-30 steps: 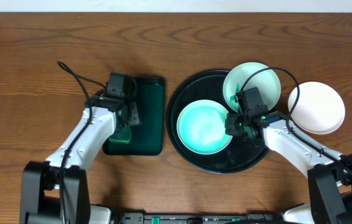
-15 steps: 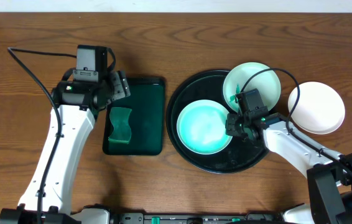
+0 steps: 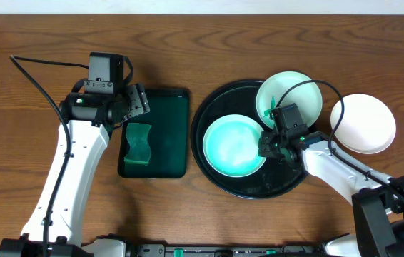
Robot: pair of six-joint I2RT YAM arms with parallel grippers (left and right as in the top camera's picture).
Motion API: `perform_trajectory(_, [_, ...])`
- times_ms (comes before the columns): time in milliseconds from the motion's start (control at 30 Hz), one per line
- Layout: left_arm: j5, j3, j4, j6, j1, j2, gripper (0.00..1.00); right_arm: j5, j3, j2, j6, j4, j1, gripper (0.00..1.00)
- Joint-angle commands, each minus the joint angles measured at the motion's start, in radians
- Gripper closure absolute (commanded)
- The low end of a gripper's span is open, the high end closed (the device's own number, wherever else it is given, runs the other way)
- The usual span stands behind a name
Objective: Clean dirty plates on tray and stack at the side
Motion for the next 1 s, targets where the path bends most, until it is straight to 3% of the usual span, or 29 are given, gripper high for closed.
perform_trajectory(0, [-0.005, 0.005, -0.003, -0.001, 0.003, 0.002, 0.19, 0.002, 0.024, -0.014, 0.0, -0.047, -0.003, 0.99])
perform_trajectory(567, [-0.005, 0.005, -0.003, -0.001, 0.003, 0.002, 0.19, -0.103, 0.083, -0.108, 0.07, -0.144, -0.062, 0.99])
perform_trajectory(967, [-0.005, 0.005, -0.003, -0.001, 0.003, 0.002, 0.19, -0.103, 0.218, -0.109, 0.052, -0.272, -0.071, 0.99])
